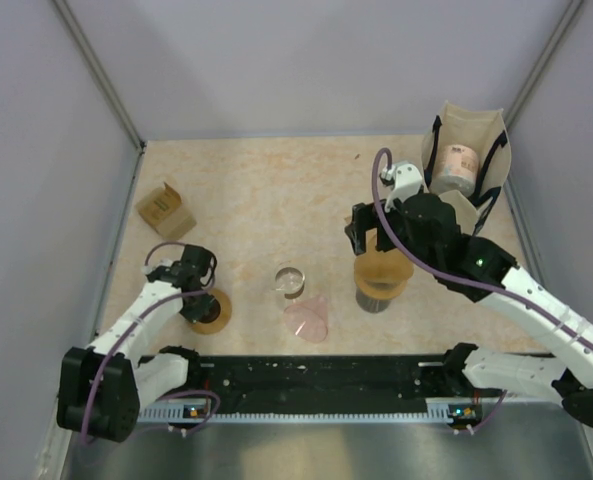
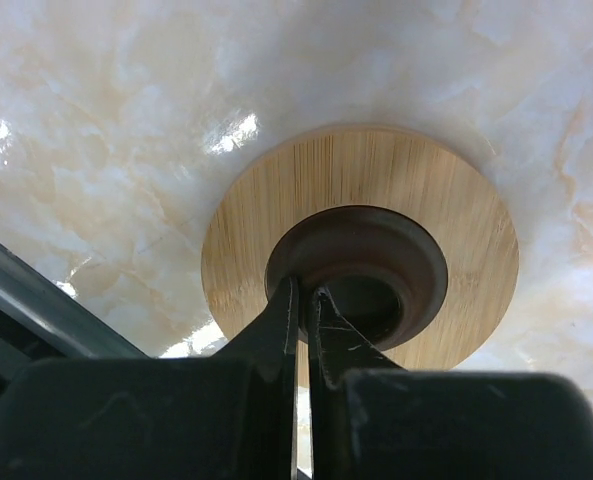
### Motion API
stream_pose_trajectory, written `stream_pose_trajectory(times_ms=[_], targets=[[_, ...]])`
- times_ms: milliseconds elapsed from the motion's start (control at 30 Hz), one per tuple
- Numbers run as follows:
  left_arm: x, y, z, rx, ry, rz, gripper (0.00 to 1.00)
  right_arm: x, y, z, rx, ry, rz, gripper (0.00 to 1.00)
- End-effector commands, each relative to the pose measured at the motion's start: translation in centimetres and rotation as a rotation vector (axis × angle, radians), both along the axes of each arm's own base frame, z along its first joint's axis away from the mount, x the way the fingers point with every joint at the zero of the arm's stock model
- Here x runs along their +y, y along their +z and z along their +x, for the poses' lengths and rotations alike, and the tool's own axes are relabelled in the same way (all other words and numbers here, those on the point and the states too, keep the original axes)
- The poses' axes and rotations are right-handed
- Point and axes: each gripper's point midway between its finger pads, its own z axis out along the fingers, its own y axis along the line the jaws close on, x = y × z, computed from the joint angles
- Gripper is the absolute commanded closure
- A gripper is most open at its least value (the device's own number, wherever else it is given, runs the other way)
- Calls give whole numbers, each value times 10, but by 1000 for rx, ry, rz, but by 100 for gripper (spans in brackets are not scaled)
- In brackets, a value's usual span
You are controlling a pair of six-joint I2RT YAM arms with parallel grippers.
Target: Place the coffee filter in the dripper
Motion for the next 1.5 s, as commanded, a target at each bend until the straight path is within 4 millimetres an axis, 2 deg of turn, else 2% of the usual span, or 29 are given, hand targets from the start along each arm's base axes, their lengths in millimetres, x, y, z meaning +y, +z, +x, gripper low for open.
stream_pose_trajectory(times_ms=[0,67,167,267,367,433,500,600,700,833,1033,1100,1133,1167,1233,1333,1467], targets=[[-7,3,15,-59,-25,-34,100,0,18,0,-52,2,69,1],[-13,20,30,-139,-77,-52,100,2,19,-3,-51,17,84,1],[-19,64,54,-307,-142,-69,100,6,24,-7,-62,49,117,1],[-35,112,77,-513,-250,-122,100,15,33,-14,-90,115,162,1],[-65,164,93,-765,-446,-207,100,27,45,-26,-140,224,219,1],[-94,202,95,-945,-613,-299,100,42,56,-42,-170,350,270,1],[-122,253,90,-1148,-721,-435,100,52,65,-56,-196,455,311,1],[-161,313,57,-1279,-957,-664,100,65,79,-75,-256,602,346,1],[-175,348,35,-1393,-1107,-754,100,73,87,-82,-273,666,374,1],[-183,365,25,-1443,-1240,-766,100,82,95,-81,-251,682,413,1],[-199,385,4,-1494,-1459,-942,100,89,98,-66,-181,733,528,2],[-200,388,2,-1507,-1484,-989,100,88,96,-60,-141,791,612,5],[-200,389,0,-1524,-1498,-999,100,87,107,-64,-179,858,670,5],[-201,390,-1,-1528,-1510,-1018,100,89,108,-68,-180,901,694,6],[-201,392,-5,-1526,-1539,-1040,100,95,109,-71,-177,972,698,6],[-203,394,-8,-1522,-1567,-1072,100,106,110,-65,-138,1026,708,6],[-203,395,-3,-1517,-1546,-1108,100,114,113,-63,-139,1075,765,7]])
